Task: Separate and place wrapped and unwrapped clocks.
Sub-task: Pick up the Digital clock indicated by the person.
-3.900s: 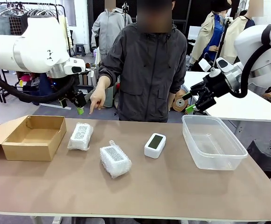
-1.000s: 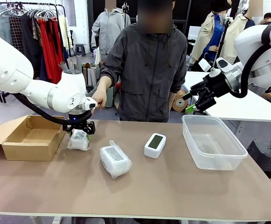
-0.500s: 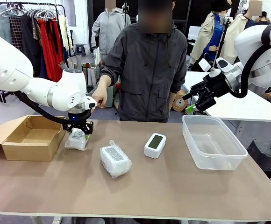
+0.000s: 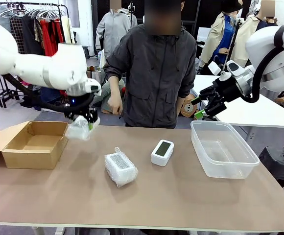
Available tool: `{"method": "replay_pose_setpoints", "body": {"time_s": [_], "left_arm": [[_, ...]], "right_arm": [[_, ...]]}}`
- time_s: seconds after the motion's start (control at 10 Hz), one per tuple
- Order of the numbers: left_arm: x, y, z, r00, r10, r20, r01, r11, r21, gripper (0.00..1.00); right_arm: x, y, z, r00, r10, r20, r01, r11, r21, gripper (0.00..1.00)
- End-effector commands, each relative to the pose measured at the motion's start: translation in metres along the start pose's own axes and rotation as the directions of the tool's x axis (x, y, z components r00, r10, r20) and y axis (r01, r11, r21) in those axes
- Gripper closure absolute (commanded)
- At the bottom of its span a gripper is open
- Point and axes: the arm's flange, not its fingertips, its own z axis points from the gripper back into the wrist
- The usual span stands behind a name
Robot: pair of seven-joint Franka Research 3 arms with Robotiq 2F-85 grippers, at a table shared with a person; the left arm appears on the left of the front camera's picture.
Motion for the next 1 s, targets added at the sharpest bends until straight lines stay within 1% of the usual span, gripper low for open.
{"method": "replay_pose_setpoints", "body": {"time_s": [0.0, 0.1, 0.3, 0.5, 0.7, 0.8, 0.9], "left_arm": [[0.01, 0.004, 0.049, 0.998, -0.059, 0.006, 0.059, 0.996, -0.07, 1.0], [0.014, 0.004, 0.073, 0.997, -0.067, 0.029, 0.069, 0.997, -0.048, 1.0], [0.023, -0.001, 0.119, 0.996, -0.085, 0.021, 0.085, 0.996, 0.001, 1.0], [0.029, 0.002, 0.163, 0.995, -0.092, 0.049, 0.091, 0.996, 0.011, 1.0], [0.026, 0.002, 0.191, 0.991, -0.097, 0.093, 0.094, 0.995, 0.038, 1.0], [0.022, -0.001, 0.196, 0.988, -0.117, 0.104, 0.113, 0.993, 0.041, 1.0], [0.018, -0.004, 0.194, 0.978, -0.179, 0.104, 0.176, 0.984, 0.043, 1.0]], "right_arm": [[0.001, 0.001, 0.001, 1.0, 0.007, -0.004, -0.007, 1.0, -0.008, 0.0], [0.001, 0.001, 0.001, 1.0, 0.007, -0.004, -0.007, 1.0, -0.008, 0.0], [0.001, 0.001, 0.001, 1.0, 0.007, -0.004, -0.007, 1.0, -0.008, 0.0], [0.001, 0.001, 0.001, 1.0, 0.007, -0.004, -0.007, 1.0, -0.008, 0.0], [0.001, 0.001, 0.001, 1.0, 0.007, -0.004, -0.007, 1.0, -0.008, 0.0], [0.001, 0.001, 0.001, 1.0, 0.007, -0.004, -0.007, 1.0, -0.008, 0.0], [0.001, 0.001, 0.001, 1.0, 0.007, -0.004, -0.007, 1.0, -0.008, 0.0]]}}
